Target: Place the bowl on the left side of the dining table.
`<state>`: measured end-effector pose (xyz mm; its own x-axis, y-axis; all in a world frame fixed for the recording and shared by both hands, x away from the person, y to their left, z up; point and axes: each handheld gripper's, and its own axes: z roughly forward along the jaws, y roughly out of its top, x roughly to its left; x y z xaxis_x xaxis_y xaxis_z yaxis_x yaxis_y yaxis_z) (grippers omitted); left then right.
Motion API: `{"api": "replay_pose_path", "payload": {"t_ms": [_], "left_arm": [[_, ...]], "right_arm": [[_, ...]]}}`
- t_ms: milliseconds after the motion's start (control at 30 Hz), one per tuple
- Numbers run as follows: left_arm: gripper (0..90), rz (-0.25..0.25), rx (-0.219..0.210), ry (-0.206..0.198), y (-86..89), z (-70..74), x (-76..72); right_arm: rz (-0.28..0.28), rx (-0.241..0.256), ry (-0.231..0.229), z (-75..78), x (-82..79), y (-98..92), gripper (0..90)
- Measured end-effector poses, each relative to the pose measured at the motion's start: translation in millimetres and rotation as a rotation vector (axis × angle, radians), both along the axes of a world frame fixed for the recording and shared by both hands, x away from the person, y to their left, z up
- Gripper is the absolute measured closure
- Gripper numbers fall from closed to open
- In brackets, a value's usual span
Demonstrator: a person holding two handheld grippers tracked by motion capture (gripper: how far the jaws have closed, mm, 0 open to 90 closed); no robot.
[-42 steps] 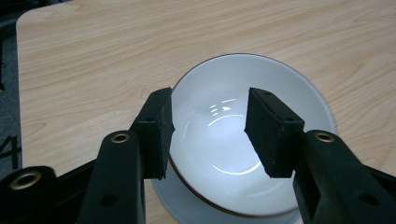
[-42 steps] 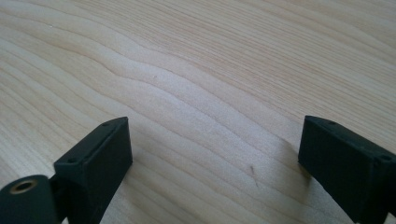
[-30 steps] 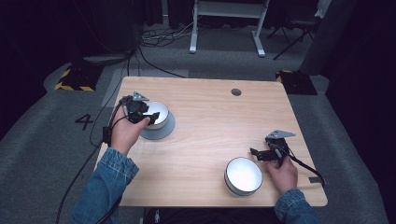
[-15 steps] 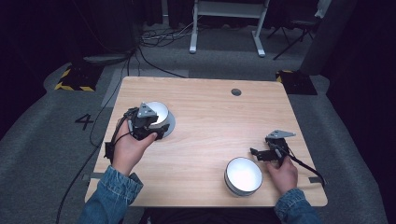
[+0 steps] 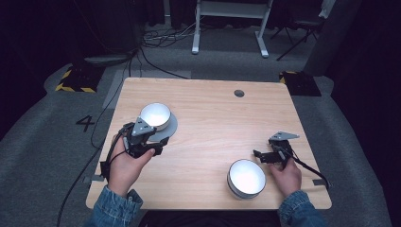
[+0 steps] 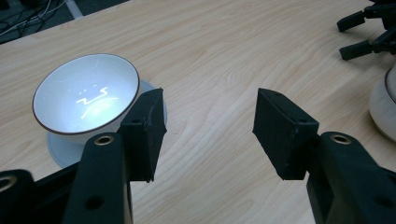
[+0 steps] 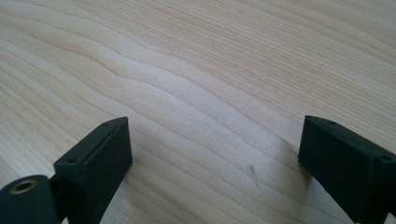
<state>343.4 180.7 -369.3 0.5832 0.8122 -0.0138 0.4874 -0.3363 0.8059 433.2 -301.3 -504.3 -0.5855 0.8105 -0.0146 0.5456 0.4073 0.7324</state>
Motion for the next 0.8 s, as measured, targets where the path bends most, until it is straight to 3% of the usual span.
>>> {"api": "replay_pose_path", "payload": {"t_ms": [167, 367, 467, 667, 800], "left_arm": [[43.4, 0.001, 0.028, -0.007, 4.0, -6.1, -10.2], [43.2, 0.011, -0.002, -0.001, 13.4, -22.1, -20.8], [42.9, 0.005, 0.017, 0.029, 16.2, -28.7, -20.3], [42.2, 0.028, 0.006, 0.046, 18.9, -37.8, -20.1], [42.1, 0.027, 0.011, 0.080, 19.8, -47.6, -20.9]], "right_arm": [[0.000, 0.000, 0.000, 0.0, 0.0, 0.0, 9.8], [0.000, 0.000, 0.000, 0.0, -0.1, 0.0, 9.8], [0.000, 0.000, 0.000, 0.0, 0.0, 0.0, 9.8], [0.000, 0.000, 0.000, 0.0, 0.0, 0.0, 9.8], [0.000, 0.000, 0.000, 0.0, 0.0, 0.0, 9.8]]}}
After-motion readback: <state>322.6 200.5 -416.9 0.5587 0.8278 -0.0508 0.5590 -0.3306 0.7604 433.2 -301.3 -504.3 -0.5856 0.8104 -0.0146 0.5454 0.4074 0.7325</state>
